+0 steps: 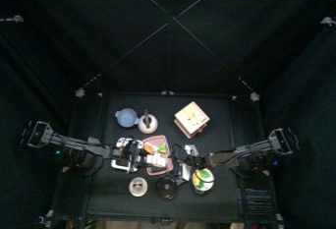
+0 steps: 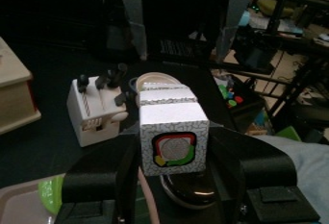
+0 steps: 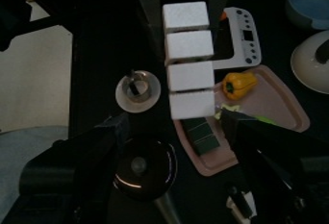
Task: Place white sushi roll on stove
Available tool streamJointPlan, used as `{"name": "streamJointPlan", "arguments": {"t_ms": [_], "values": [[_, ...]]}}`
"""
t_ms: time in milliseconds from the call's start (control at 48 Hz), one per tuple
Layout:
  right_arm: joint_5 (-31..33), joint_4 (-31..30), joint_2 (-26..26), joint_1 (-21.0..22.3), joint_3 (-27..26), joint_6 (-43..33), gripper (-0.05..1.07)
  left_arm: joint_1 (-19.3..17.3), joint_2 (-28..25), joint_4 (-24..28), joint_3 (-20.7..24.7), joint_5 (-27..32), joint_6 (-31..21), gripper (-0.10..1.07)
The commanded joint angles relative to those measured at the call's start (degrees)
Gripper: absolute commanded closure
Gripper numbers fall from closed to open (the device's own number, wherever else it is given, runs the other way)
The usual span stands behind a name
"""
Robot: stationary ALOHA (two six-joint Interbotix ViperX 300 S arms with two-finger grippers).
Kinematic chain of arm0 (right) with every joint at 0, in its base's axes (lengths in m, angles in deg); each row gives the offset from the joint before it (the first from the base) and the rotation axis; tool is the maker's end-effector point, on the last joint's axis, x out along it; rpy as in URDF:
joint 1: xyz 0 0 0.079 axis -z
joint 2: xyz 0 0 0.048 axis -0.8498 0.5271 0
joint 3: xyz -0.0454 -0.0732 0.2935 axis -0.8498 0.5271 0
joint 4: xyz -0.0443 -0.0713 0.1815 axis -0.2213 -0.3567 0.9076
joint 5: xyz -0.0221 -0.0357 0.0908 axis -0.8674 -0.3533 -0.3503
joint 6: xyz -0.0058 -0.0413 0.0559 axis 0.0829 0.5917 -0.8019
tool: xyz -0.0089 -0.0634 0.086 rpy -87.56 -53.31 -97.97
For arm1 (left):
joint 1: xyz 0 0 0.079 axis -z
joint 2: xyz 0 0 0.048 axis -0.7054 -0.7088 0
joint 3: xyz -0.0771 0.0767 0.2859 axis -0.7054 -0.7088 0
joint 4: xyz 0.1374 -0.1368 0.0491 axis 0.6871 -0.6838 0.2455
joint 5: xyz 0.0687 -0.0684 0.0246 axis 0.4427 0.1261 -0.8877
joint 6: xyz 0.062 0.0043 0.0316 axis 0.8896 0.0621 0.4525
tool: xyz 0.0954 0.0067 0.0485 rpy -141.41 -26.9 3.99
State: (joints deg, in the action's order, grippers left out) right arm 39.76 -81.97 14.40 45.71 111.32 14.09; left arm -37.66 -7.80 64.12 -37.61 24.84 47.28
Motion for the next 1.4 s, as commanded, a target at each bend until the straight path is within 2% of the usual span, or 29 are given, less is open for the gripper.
{"name": "streamJointPlan", "arguments": {"t_ms": [0, 146, 271, 417, 646, 729, 792, 938, 979, 1000, 1083, 1167, 1292, 1375], "values": [[-0.70, 1.05, -3.43, -0.09, 0.35, 0.00, -0.02, -0.26, 2.64, -0.26, 0.88, 2.55, -0.09, 0.38], [-2.11, 2.99, -5.80, 0.00, 2.99, 0.00, -0.02, -1.67, 6.42, -3.34, 1.85, 11.43, -0.18, 0.38], [-4.48, 3.60, -7.21, 0.09, 5.36, 0.00, -0.02, -4.75, 8.53, -6.42, 5.27, 22.85, -0.18, 0.38], [-7.12, 5.19, -8.70, 0.26, 8.17, 0.00, -0.02, -7.12, 8.79, -6.77, 9.58, 35.07, -0.44, 0.38], [-7.73, 6.50, -11.34, 0.44, 10.72, 0.00, -0.02, -11.60, 8.79, -2.64, 14.33, 47.72, -1.76, 0.39], [-7.73, 7.29, -11.95, 0.53, 11.34, 0.00, -0.02, -13.01, 8.79, -0.09, 15.12, 51.15, -3.78, 0.39], [-7.65, 7.47, -12.13, 0.70, 11.69, 0.00, -0.02, -13.89, 8.79, 3.87, 15.64, 54.05, -7.12, 0.39], [-7.73, 7.73, -12.13, 1.32, 12.04, 0.00, -0.02, -13.97, 8.79, 15.91, 16.00, 59.85, -18.90, 0.39], [-7.73, 7.73, -12.04, 1.32, 12.13, 0.00, -0.02, -13.71, 8.79, 21.53, 15.73, 61.96, -24.43, 0.39], [-7.73, 7.73, -12.13, 1.41, 12.13, 0.00, -0.02, -13.62, 8.88, 22.59, 15.64, 62.49, -25.58, 0.39], [-7.73, 7.73, -12.13, 1.41, 12.30, 0.00, -0.02, -11.07, 8.88, 32.96, 14.94, 66.80, -37.00, 0.39], [-7.73, 7.73, -12.13, 1.41, 12.48, 0.00, -0.02, -6.06, 8.88, 42.45, 14.15, 70.14, -47.64, 0.39], [-7.65, 7.73, -12.13, 1.41, 12.74, 0.00, -0.02, 4.92, 8.61, 57.48, 12.22, 77.78, -66.45, 0.39], [-7.73, 7.73, -12.13, 1.41, 12.92, 0.00, -0.02, 11.16, 7.91, 63.19, 10.63, 83.50, -76.03, 0.39]]}}
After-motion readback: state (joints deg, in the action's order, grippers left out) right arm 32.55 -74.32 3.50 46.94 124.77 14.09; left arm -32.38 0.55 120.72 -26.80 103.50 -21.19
